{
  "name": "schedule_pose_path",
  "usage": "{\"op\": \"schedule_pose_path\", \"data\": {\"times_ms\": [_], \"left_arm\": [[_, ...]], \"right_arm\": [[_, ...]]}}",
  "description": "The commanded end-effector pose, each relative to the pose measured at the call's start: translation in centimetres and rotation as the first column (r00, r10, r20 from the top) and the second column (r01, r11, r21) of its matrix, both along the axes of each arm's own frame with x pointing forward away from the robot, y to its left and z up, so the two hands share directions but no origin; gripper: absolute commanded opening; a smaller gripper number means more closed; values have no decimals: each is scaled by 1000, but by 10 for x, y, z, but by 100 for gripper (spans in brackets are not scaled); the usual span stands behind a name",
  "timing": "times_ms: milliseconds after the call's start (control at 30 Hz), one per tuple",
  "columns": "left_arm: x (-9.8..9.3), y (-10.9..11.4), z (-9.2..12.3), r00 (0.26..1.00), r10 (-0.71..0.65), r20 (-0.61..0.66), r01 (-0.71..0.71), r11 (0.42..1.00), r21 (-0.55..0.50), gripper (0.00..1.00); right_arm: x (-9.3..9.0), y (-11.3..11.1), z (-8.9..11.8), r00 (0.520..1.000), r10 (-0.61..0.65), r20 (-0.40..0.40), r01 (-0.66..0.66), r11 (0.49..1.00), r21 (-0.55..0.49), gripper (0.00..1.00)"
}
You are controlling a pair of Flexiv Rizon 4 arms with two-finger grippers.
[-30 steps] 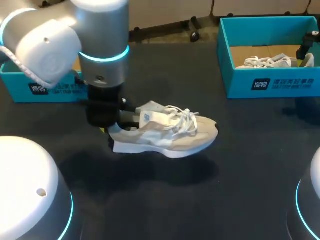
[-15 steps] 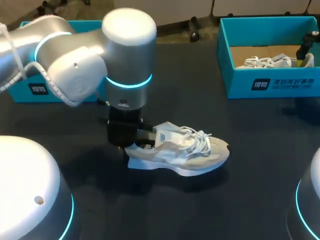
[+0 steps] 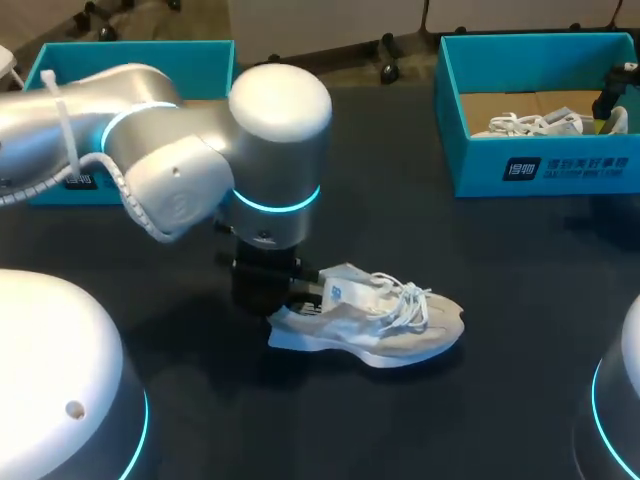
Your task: Take the shoe out of the shoebox, open the shoe tongue, remove and reinsert the insole, then place the shoe into the shoebox
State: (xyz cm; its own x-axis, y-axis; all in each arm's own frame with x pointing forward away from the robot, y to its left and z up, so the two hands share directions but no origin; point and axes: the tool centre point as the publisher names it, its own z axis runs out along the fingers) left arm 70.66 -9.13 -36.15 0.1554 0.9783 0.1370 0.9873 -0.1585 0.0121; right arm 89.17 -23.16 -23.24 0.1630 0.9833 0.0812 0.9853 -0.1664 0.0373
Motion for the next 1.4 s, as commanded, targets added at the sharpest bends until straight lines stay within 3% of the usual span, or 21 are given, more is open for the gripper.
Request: {"op": "schedule_pose_path", "data": {"times_ms": [33,833,867,900,933,967,1000,1167,1400], "left_arm": [[0,-12,-10,1000,0,7,0,1000,18,0],[2,-27,-36,1000,3,16,-3,1000,10,0],[3,-27,-36,1000,4,13,-4,1000,3,16],[3,-28,-35,1000,0,14,0,1000,-1,40],[2,-28,-34,1000,-2,17,2,1000,-2,51],[1,-28,-33,1000,-5,21,5,1000,-6,71],[0,-28,-31,1000,-7,22,7,1000,-10,98],[-5,-24,-2,1000,-4,20,6,996,-86,100],[-15,-13,67,998,68,-14,-70,965,-252,100]], "right_arm": [[0,0,0,1000,-1,0,1,1000,0,100],[0,0,0,1000,-1,0,1,1000,0,100],[0,0,0,1000,-1,0,1,1000,0,100],[0,0,0,1000,-1,0,1,1000,0,100],[0,0,0,1000,-1,0,1,1000,0,100],[0,0,0,1000,-1,0,1,1000,0,100],[0,0,0,1000,-1,0,1,1000,0,100],[0,0,0,1000,-1,0,1,1000,0,100],[0,0,0,1000,-1,0,1,1000,0,100]]}}
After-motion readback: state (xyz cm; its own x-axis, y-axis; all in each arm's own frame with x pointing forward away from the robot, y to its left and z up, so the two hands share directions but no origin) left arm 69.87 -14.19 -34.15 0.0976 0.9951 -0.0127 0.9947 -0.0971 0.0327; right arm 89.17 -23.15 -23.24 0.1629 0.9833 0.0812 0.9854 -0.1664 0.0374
